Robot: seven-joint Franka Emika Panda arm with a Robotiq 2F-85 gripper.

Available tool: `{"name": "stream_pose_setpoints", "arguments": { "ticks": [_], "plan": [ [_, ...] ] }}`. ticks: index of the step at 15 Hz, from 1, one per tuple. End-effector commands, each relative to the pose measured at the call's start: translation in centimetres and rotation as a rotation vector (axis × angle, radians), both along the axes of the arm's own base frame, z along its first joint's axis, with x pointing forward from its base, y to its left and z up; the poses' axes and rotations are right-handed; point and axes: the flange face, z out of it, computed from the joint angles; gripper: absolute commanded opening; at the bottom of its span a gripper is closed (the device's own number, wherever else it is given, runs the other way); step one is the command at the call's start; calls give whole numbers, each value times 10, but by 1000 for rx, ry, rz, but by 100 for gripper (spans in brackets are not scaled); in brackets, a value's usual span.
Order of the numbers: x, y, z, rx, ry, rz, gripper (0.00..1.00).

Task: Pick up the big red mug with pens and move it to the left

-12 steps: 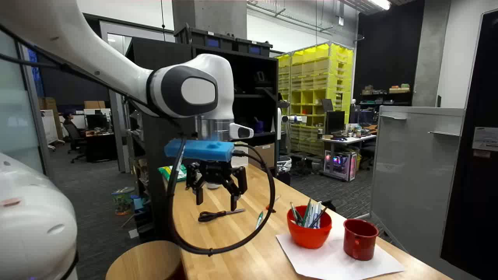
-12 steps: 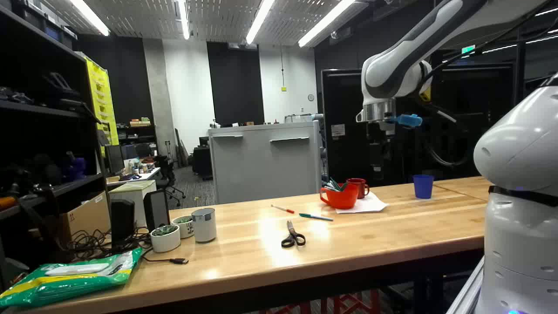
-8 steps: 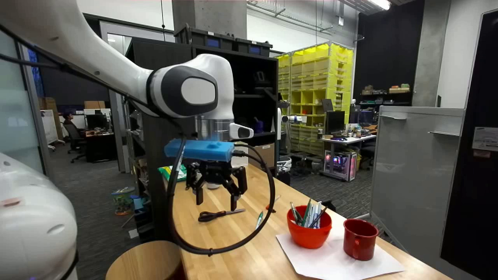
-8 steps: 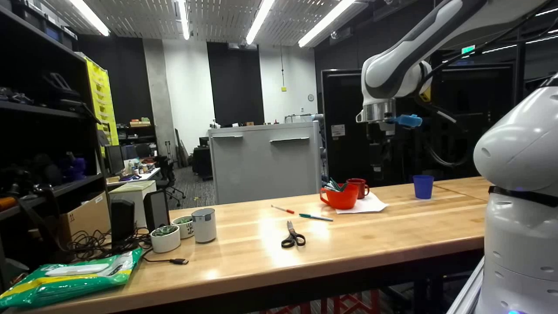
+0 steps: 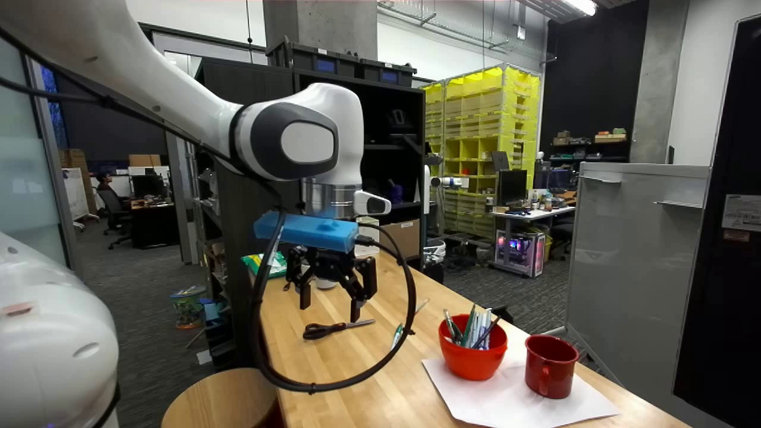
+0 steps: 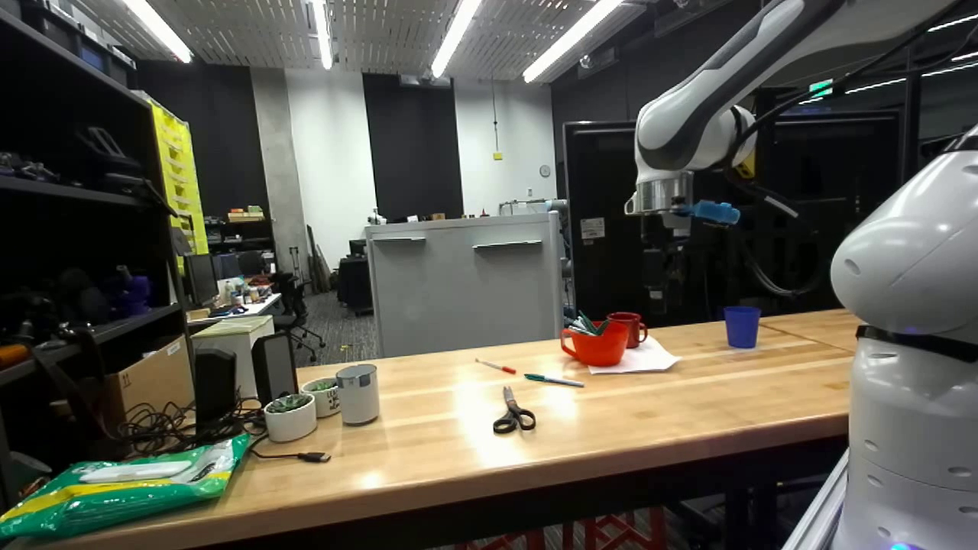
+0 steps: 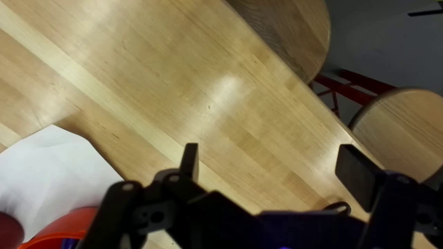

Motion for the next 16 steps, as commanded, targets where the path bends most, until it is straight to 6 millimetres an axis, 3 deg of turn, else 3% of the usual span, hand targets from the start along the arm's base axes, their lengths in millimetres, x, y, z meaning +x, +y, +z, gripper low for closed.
{"name": "stream_pose_setpoints", "arguments": {
  "ticks": [1,7,12,16],
  "plan": [
    [27,-10,2,154,-36,-121,100],
    [89,-35,5,285,-306,-384,100],
    [139,-58,-16,162,-481,-505,100],
    [165,-87,-43,5,-524,-552,100]
  ]
}}
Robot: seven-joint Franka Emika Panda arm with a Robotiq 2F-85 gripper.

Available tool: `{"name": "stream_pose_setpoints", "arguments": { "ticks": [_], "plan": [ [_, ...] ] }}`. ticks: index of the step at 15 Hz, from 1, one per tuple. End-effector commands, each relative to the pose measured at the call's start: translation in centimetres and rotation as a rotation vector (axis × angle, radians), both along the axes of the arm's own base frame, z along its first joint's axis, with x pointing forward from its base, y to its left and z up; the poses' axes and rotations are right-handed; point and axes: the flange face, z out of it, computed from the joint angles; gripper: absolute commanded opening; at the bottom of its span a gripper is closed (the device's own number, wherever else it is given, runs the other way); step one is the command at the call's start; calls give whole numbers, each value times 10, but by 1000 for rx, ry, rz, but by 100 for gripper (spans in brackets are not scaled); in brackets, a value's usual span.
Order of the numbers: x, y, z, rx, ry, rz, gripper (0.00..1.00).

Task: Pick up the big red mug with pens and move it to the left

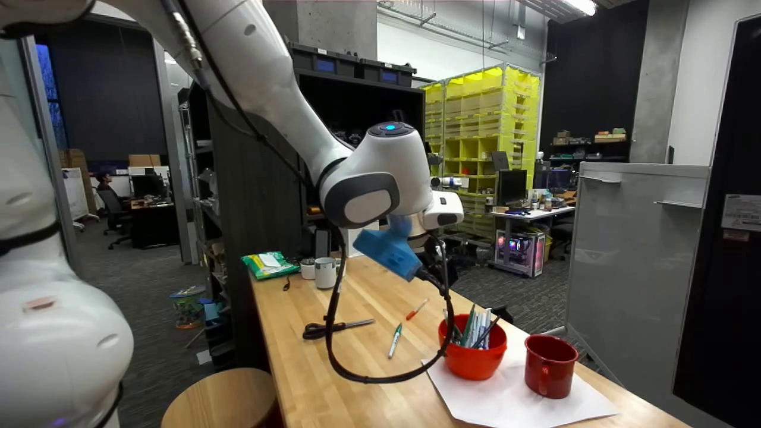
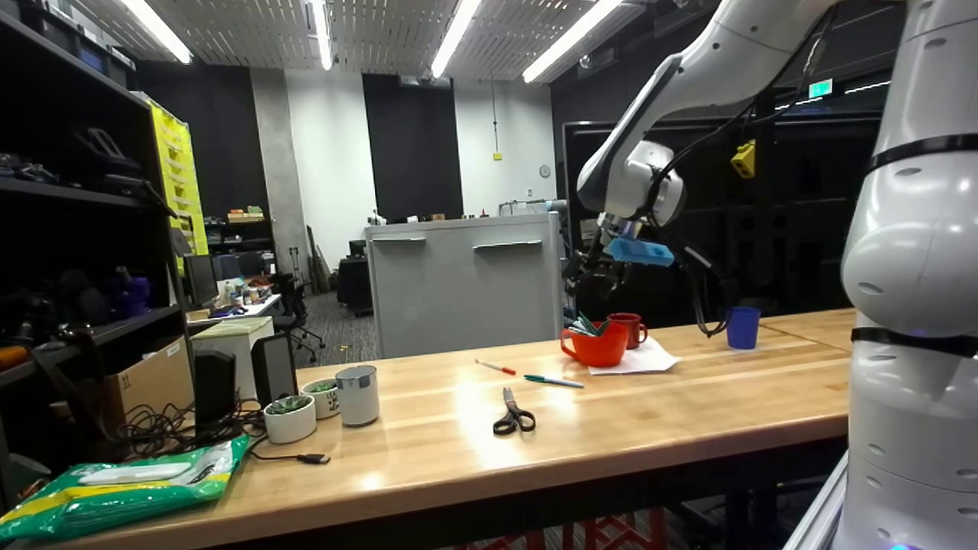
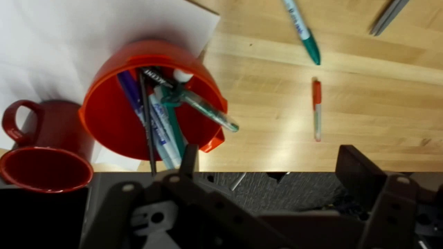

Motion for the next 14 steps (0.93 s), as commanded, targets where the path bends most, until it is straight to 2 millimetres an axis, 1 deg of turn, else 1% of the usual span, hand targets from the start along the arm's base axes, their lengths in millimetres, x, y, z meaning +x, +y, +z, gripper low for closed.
{"name": "stream_pose_setpoints", "arguments": {
  "ticks": [1,3,4,6,7,9,10,11,12,14],
  "plan": [
    [26,-27,-26,-115,19,-71,100],
    [30,-44,-41,-170,56,-88,100],
    [31,-50,-43,-201,81,-91,100],
    [32,-61,-42,-257,129,-90,100],
    [32,-61,-36,-276,141,-88,100],
    [31,-53,-19,-280,136,-78,100],
    [29,-44,-8,-253,115,-74,100],
    [33,-59,-31,-278,129,-83,100],
    [34,-58,-26,-278,123,-81,100],
    [34,-58,-29,-277,127,-81,100]
  ]
}}
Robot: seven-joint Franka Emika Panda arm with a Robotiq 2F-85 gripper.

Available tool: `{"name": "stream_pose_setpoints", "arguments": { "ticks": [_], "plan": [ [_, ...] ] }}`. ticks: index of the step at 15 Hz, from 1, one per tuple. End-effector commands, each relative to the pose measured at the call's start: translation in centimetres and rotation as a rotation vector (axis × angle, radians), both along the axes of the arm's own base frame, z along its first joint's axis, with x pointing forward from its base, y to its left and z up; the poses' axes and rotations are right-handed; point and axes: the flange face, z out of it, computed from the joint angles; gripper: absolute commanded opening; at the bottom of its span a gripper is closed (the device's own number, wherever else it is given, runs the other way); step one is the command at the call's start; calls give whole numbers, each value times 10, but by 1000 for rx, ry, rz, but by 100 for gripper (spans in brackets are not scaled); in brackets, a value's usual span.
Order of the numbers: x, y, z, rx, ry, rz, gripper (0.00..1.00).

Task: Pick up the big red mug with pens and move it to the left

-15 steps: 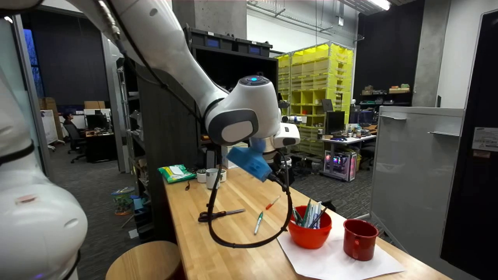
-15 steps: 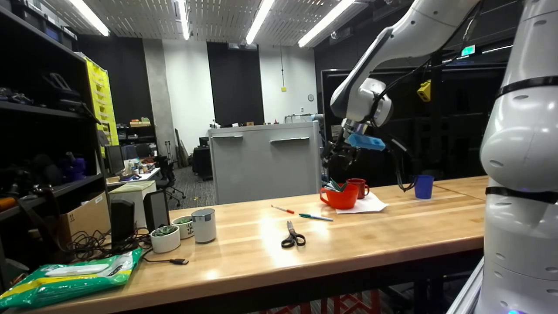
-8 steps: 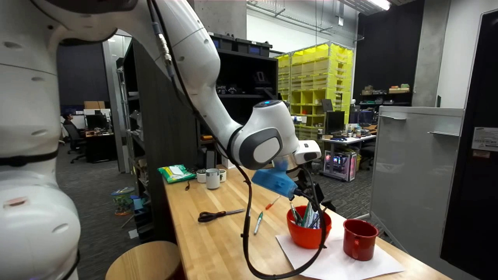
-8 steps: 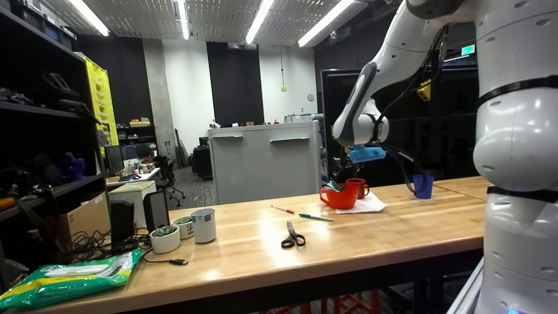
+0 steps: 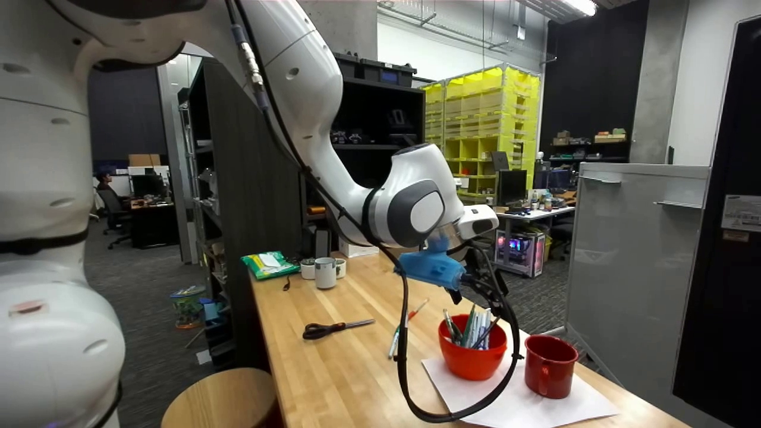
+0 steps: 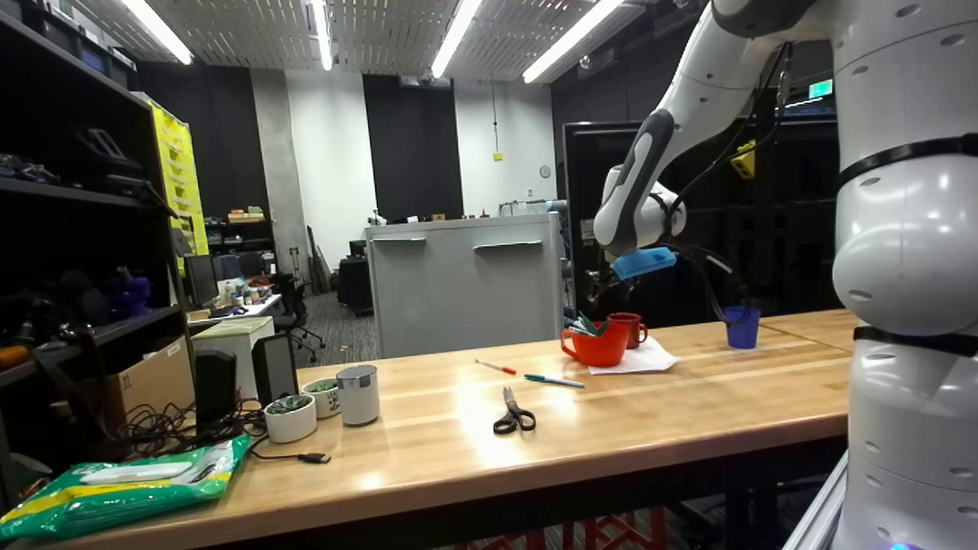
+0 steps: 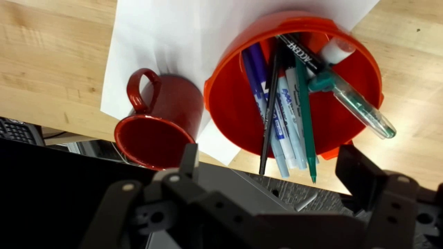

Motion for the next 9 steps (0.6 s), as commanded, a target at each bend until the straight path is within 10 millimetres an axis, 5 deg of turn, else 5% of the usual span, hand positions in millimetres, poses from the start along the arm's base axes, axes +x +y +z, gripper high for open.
{"name": "stream_pose_setpoints", "arguments": {
  "ticks": [1,9],
  "plan": [
    [0,-1,-1,0,3,-1,100],
    [-1,-1,-4,-10,29,29,100]
  ]
}}
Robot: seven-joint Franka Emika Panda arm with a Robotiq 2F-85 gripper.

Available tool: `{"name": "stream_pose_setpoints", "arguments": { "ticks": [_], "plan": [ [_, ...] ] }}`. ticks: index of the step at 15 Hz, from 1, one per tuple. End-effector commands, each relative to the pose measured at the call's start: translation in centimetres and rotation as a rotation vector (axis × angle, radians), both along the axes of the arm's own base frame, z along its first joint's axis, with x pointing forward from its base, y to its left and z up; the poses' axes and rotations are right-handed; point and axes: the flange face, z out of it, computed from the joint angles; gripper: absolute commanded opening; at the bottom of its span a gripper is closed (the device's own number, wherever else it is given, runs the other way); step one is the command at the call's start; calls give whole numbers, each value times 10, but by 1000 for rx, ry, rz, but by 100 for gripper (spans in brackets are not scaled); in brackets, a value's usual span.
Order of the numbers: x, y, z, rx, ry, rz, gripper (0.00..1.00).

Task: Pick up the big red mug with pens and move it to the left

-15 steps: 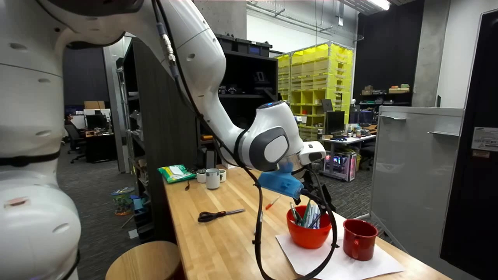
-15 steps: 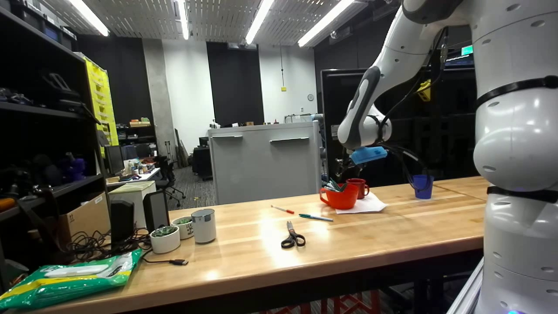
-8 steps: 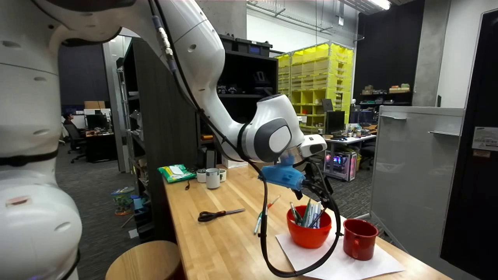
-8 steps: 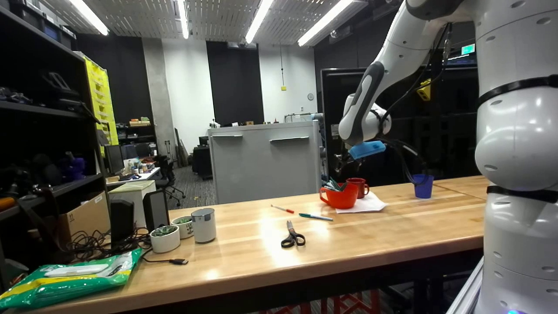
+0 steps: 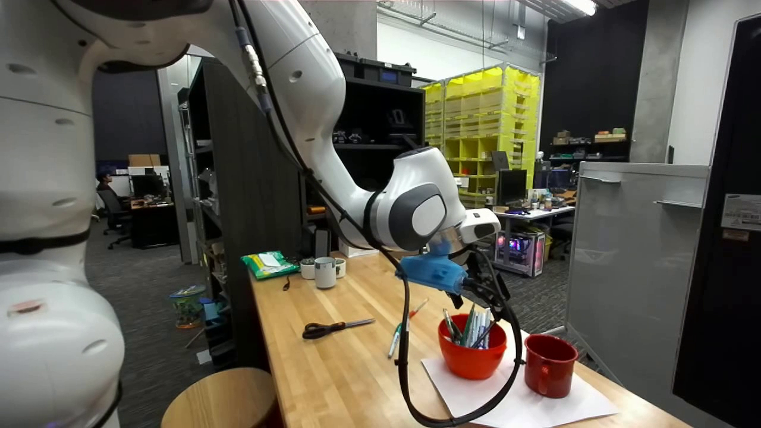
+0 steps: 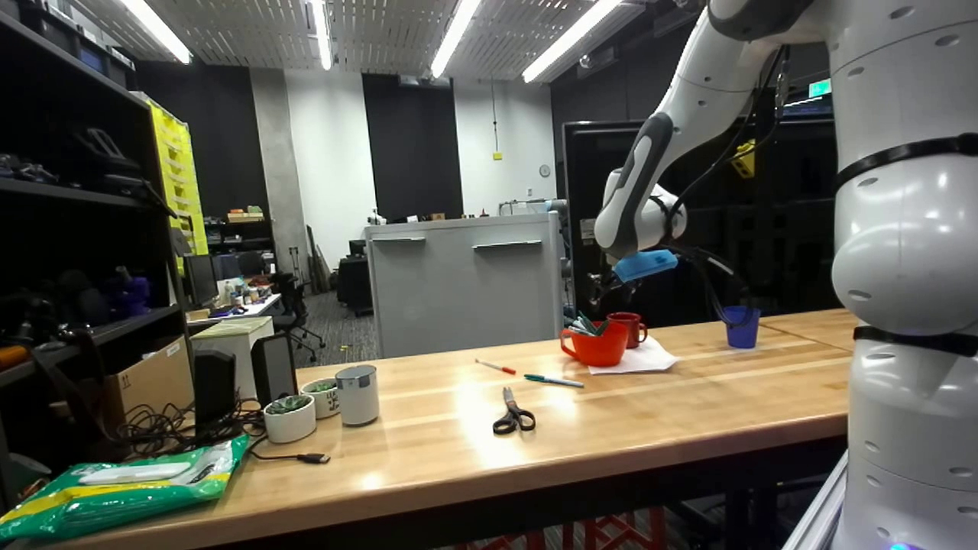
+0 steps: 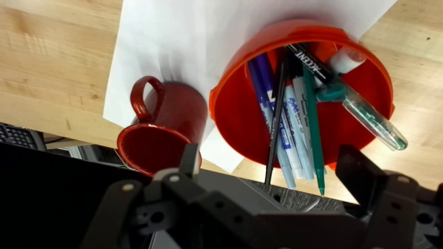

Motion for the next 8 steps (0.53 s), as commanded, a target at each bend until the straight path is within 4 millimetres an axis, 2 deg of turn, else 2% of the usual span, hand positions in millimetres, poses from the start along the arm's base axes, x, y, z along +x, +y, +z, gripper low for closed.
{"name": "stream_pose_setpoints", "arguments": {
  "ticks": [1,8],
  "plan": [
    [1,5,3,-9,15,41,100],
    [7,31,9,37,32,185,100]
  ]
}}
